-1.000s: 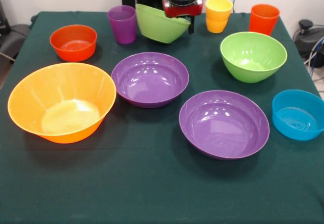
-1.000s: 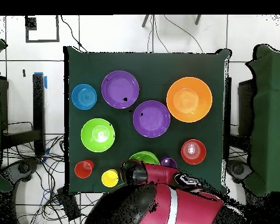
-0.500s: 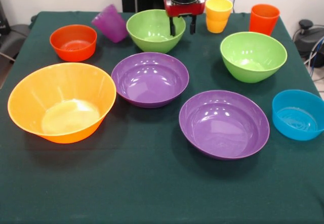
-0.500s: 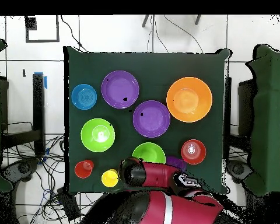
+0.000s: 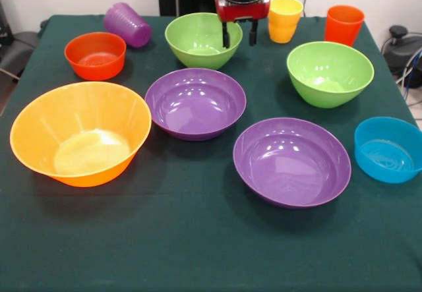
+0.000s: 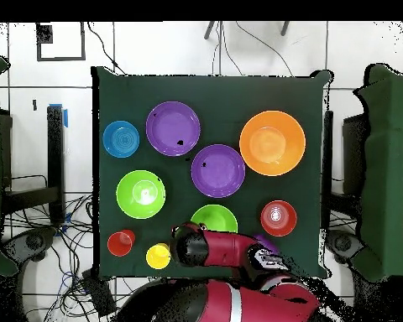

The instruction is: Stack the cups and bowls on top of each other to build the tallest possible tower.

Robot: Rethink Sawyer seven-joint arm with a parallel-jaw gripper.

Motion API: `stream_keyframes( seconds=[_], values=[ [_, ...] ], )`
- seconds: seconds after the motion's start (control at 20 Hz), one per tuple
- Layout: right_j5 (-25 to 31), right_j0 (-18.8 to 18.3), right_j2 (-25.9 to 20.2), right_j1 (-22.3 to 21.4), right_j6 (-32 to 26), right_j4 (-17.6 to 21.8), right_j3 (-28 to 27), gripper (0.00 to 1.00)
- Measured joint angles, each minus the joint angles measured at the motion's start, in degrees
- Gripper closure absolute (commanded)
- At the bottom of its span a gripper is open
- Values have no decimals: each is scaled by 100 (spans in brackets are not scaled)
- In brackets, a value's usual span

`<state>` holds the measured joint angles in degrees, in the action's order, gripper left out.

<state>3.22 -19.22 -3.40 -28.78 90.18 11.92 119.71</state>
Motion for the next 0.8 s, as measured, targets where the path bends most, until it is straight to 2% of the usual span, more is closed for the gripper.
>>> stream_keyframes(
  seconds=[0.8],
  values=[
    [0, 7, -6, 5, 0, 1, -159, 0]
  ],
)
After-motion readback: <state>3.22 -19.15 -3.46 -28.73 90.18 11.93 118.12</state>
